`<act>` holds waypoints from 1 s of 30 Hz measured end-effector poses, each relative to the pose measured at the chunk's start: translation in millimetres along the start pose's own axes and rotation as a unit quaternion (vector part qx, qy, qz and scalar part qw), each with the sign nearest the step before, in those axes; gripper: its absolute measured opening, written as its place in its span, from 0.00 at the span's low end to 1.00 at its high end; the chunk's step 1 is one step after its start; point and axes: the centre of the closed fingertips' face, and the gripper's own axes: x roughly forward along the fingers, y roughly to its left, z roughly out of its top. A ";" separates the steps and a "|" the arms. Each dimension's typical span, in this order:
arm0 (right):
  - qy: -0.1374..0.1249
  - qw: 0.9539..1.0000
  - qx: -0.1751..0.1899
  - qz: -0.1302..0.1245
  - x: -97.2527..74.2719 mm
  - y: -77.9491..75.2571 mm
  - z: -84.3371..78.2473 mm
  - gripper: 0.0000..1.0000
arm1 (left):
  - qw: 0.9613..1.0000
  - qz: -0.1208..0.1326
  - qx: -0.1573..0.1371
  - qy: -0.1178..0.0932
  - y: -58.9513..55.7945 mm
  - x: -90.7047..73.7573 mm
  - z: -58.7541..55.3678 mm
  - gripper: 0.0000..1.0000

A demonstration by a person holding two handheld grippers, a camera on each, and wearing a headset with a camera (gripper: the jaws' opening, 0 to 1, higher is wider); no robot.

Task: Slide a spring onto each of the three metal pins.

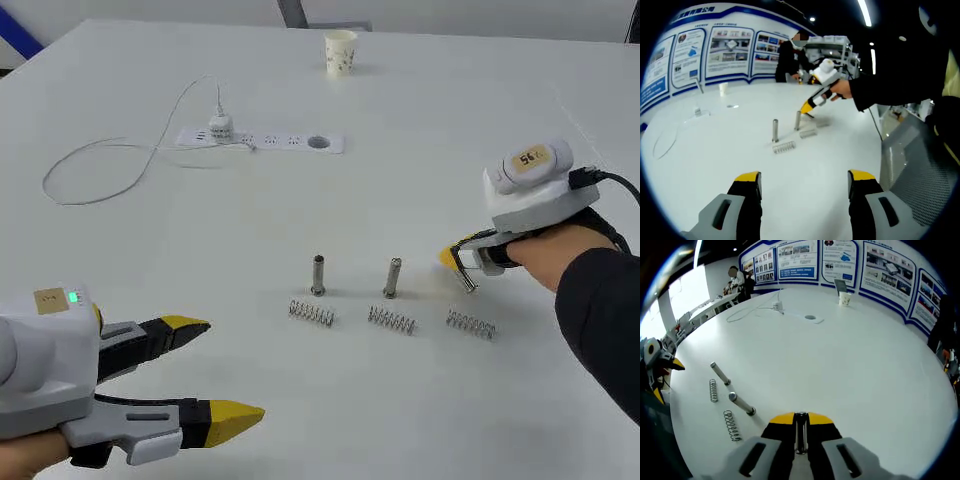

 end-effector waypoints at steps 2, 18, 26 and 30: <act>-0.003 1.000 -0.001 0.000 -2.7 1.2 0.6 0.09 | 1.000 -0.001 0.001 0.000 -0.6 0.0 0.6 0.71; -0.028 1.000 -0.010 -0.006 -27.5 9.7 -1.3 0.09 | 1.000 -0.002 0.009 -0.006 -5.3 -2.1 6.7 0.71; -0.029 0.999 -0.012 -0.008 -31.0 10.6 -7.0 0.09 | 1.000 -0.004 0.013 -0.007 -7.9 -2.1 9.1 0.71; -0.031 0.999 -0.011 -0.009 -33.9 11.0 -10.4 0.09 | 1.000 -0.005 0.013 -0.006 -8.7 -2.0 9.0 0.71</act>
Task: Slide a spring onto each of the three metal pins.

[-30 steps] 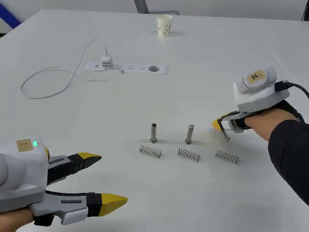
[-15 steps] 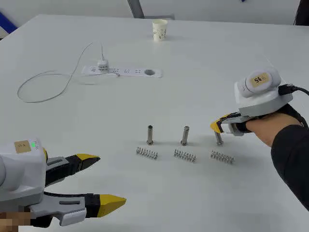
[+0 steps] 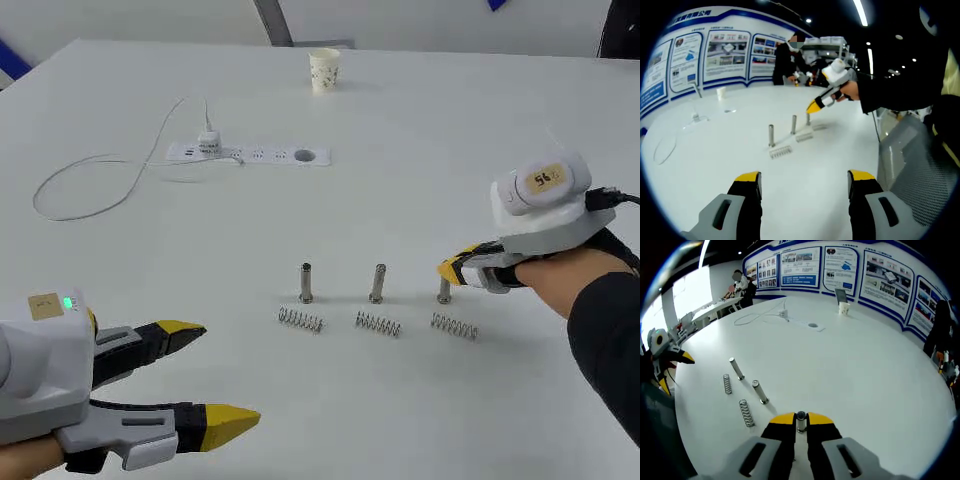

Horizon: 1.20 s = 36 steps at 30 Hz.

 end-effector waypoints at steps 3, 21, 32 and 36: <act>0.000 1.000 0.003 0.000 -1.6 -0.3 -1.5 0.09 | 1.000 -0.001 0.000 -0.001 -0.3 0.2 0.3 0.71; 0.009 1.000 -0.015 0.006 -1.0 0.8 -2.1 0.10 | 1.000 -0.002 0.001 -0.003 -1.2 1.1 1.0 0.71; -0.007 1.000 -0.021 0.006 -8.8 0.6 2.5 0.14 | 1.000 -0.004 0.004 -0.004 -2.9 2.4 3.0 0.71; -0.014 1.000 -0.023 0.007 -16.0 -3.2 -0.2 0.16 | 1.000 -0.004 0.005 -0.004 -3.1 2.2 3.3 0.71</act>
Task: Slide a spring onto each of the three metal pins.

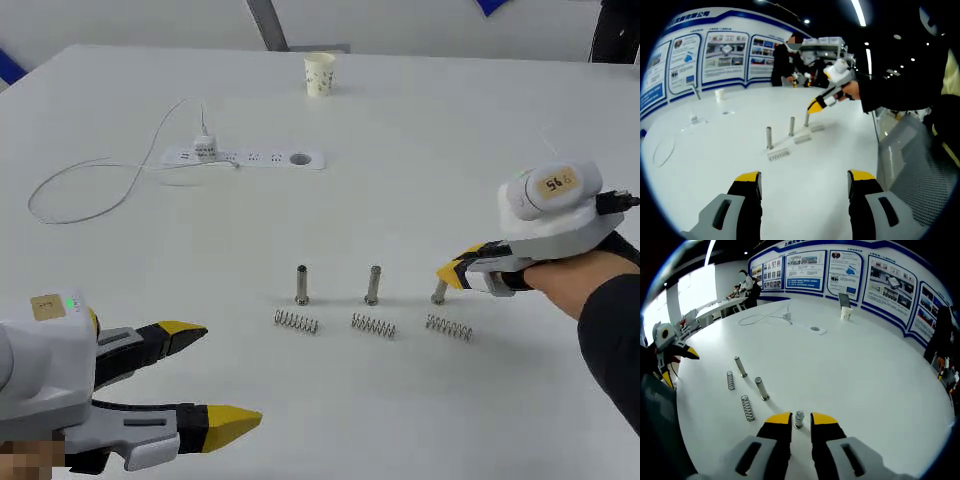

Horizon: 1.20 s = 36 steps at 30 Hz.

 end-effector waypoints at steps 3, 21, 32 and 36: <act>-0.005 1.000 -0.002 0.005 -6.1 -0.9 -3.4 0.16 | 1.000 0.000 0.000 0.000 0.6 -0.2 0.1 0.71; -0.001 0.996 -0.031 0.087 -16.2 21.5 -37.8 0.17 | 1.000 -0.002 0.005 0.002 -0.9 -0.3 2.3 0.71; 0.028 0.990 -0.078 0.117 -10.0 30.9 -59.5 0.17 | 1.000 -0.002 0.005 0.005 -2.0 -0.9 0.8 0.71; 0.038 0.987 -0.097 0.121 -5.3 30.3 -65.6 0.17 | 1.000 -0.001 0.005 0.007 -2.1 -0.6 -0.2 0.71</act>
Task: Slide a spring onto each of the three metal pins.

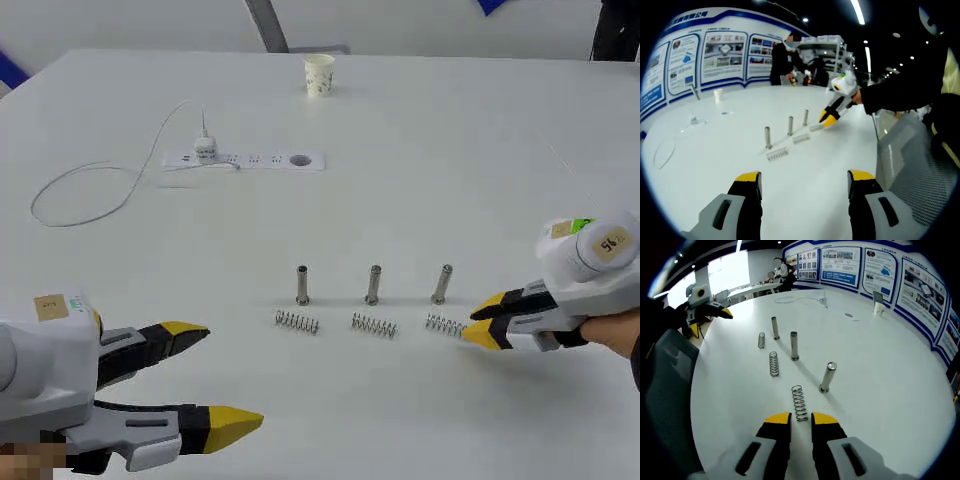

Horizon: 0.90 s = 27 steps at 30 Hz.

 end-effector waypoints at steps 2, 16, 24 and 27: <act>0.001 1.000 -0.003 0.003 1.2 -0.2 -0.9 0.17 | 1.000 0.000 0.000 0.001 0.0 0.3 -0.4 0.71; 0.025 0.999 -0.035 0.023 9.8 -1.5 -7.7 0.13 | 1.000 0.000 -0.002 0.004 -1.1 2.0 -2.0 0.71; 0.027 0.999 -0.027 0.032 11.8 -1.7 -7.5 0.12 | 1.000 -0.004 -0.001 0.006 -3.1 4.3 -2.1 0.70; 0.028 0.999 -0.026 0.033 10.5 -0.5 -8.4 0.12 | 1.000 -0.008 0.000 0.007 -4.4 6.6 -2.0 0.70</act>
